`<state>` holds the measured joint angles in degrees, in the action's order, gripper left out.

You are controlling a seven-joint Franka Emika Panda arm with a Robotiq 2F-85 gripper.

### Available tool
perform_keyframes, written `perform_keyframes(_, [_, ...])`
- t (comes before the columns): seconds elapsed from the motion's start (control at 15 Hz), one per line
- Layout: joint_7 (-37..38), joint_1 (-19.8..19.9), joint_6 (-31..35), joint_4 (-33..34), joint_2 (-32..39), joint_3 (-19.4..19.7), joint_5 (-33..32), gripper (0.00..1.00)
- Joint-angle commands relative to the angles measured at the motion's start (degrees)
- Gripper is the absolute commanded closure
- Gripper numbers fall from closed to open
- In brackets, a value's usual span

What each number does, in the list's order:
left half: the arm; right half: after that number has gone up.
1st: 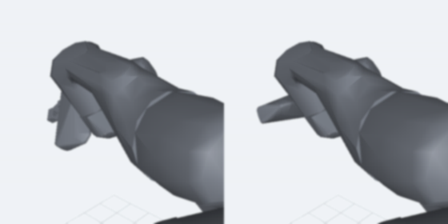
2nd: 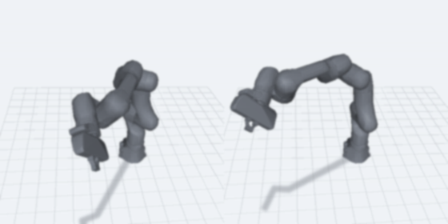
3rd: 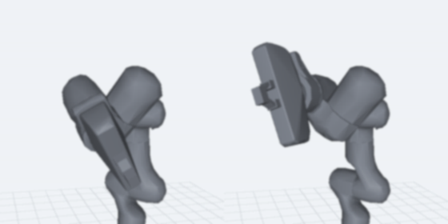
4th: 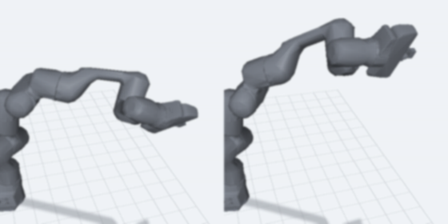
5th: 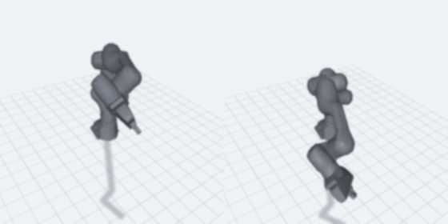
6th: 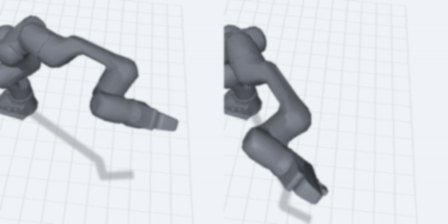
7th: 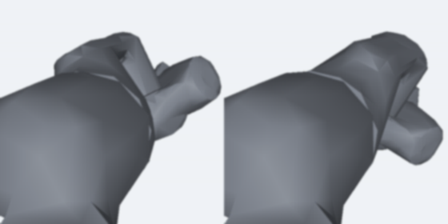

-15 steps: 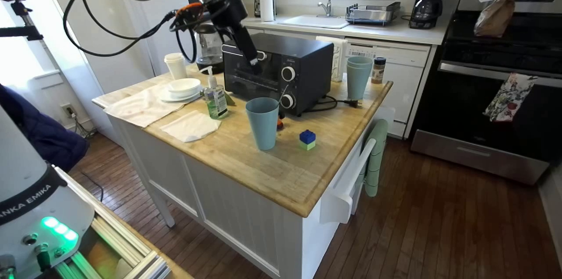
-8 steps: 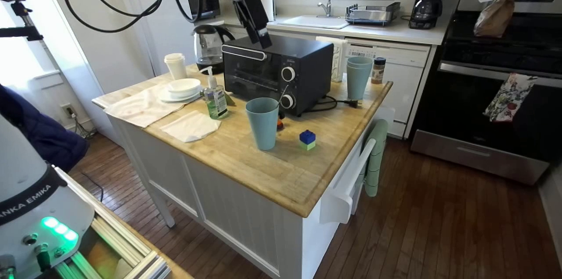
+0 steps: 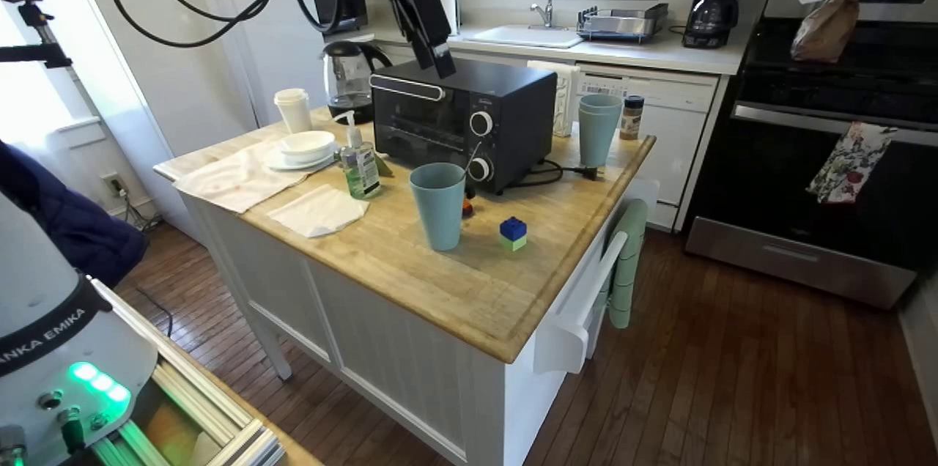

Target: Put the fork into the cup

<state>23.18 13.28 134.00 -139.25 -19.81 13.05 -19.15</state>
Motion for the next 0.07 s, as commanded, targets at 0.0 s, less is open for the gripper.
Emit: perform_keyframes(0.0, [-0.8, 2.1, 0.1, 0.1, 0.2, -2.0, 1.1, 0.0])
